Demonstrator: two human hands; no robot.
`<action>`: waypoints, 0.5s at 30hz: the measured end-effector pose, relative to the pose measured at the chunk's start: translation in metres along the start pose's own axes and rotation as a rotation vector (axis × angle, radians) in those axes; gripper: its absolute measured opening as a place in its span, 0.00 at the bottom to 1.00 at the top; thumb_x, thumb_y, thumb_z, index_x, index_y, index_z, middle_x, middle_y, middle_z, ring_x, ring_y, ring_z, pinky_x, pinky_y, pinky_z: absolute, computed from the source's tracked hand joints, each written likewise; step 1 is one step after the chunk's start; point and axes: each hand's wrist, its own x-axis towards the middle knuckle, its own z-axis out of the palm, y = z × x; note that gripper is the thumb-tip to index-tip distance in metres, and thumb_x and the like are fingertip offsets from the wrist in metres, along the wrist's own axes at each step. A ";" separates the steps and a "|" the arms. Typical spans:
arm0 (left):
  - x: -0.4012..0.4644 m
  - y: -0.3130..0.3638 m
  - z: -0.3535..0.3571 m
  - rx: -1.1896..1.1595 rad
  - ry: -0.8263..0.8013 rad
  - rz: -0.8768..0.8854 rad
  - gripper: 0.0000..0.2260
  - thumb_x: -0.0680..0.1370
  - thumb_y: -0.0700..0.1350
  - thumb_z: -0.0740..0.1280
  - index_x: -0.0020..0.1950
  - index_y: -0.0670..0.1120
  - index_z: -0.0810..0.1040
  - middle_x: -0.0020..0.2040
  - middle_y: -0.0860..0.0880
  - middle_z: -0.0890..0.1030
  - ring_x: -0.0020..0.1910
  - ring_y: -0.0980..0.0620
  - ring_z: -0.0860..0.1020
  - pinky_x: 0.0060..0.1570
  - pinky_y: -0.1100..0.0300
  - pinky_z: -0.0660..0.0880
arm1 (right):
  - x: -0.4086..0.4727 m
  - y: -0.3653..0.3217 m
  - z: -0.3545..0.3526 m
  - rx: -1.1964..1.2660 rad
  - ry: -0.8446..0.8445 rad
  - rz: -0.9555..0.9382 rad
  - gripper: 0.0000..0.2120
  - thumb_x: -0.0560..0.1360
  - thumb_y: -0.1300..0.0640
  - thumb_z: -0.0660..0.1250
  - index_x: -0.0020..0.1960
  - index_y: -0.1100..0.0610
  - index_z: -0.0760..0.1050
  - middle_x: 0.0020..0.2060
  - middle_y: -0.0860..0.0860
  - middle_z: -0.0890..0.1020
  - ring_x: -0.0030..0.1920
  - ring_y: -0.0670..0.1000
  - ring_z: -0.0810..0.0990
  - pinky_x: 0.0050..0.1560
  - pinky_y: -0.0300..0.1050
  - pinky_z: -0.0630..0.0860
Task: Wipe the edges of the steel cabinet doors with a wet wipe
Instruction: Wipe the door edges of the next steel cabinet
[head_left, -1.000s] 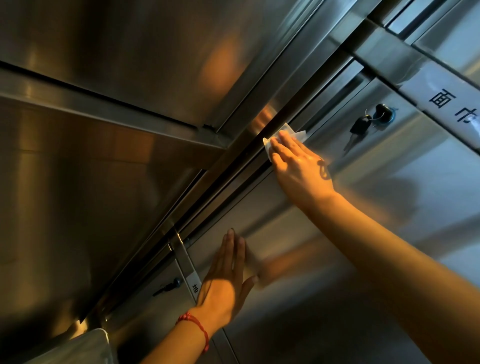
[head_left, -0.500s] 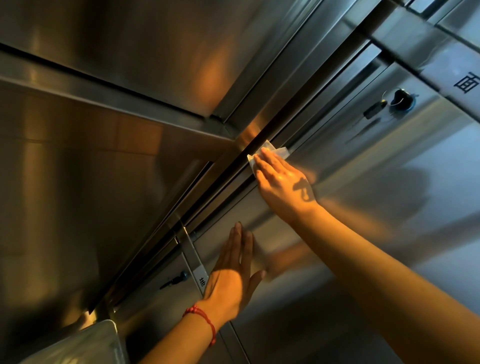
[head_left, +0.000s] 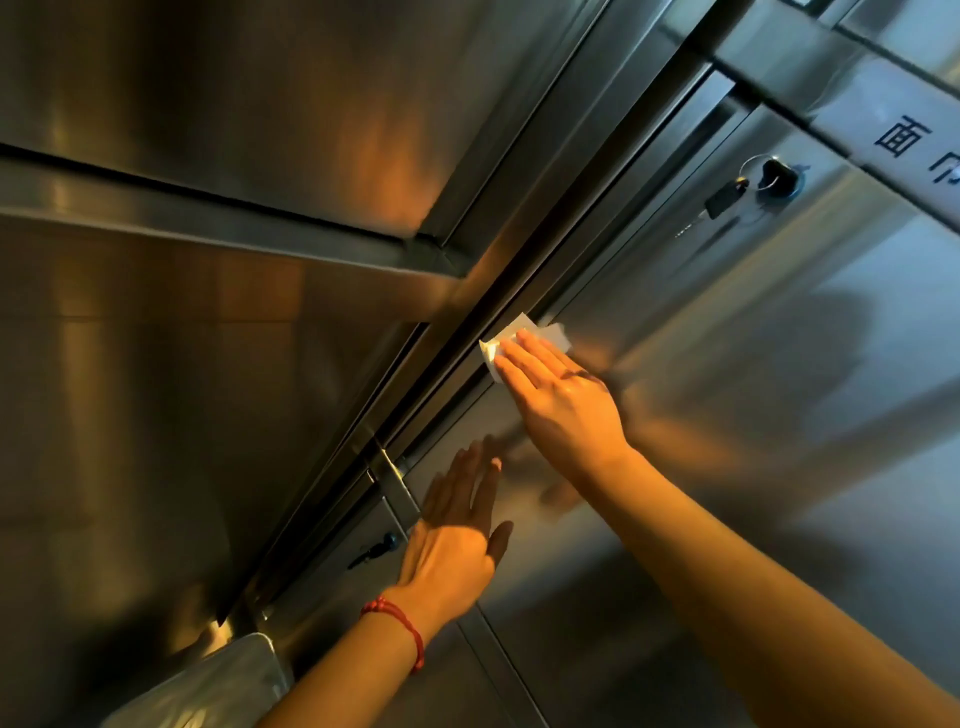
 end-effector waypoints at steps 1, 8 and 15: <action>-0.001 0.000 -0.007 -0.014 0.005 0.008 0.28 0.81 0.51 0.56 0.72 0.51 0.40 0.74 0.46 0.38 0.75 0.44 0.40 0.74 0.52 0.44 | -0.003 -0.004 -0.001 0.016 0.037 0.019 0.19 0.60 0.71 0.76 0.51 0.69 0.80 0.49 0.64 0.82 0.51 0.63 0.81 0.48 0.56 0.77; -0.013 -0.005 -0.040 0.062 0.039 -0.011 0.27 0.81 0.52 0.56 0.76 0.43 0.53 0.76 0.44 0.53 0.76 0.49 0.49 0.73 0.57 0.43 | -0.024 -0.028 -0.004 0.096 0.148 0.207 0.20 0.57 0.71 0.78 0.49 0.67 0.82 0.47 0.62 0.83 0.49 0.60 0.82 0.44 0.53 0.80; -0.018 -0.010 -0.073 0.146 0.037 0.071 0.24 0.80 0.48 0.58 0.75 0.44 0.57 0.76 0.46 0.56 0.76 0.50 0.49 0.72 0.57 0.47 | -0.037 -0.053 -0.009 0.195 0.228 0.386 0.19 0.58 0.74 0.76 0.48 0.67 0.82 0.46 0.61 0.84 0.48 0.59 0.83 0.43 0.53 0.81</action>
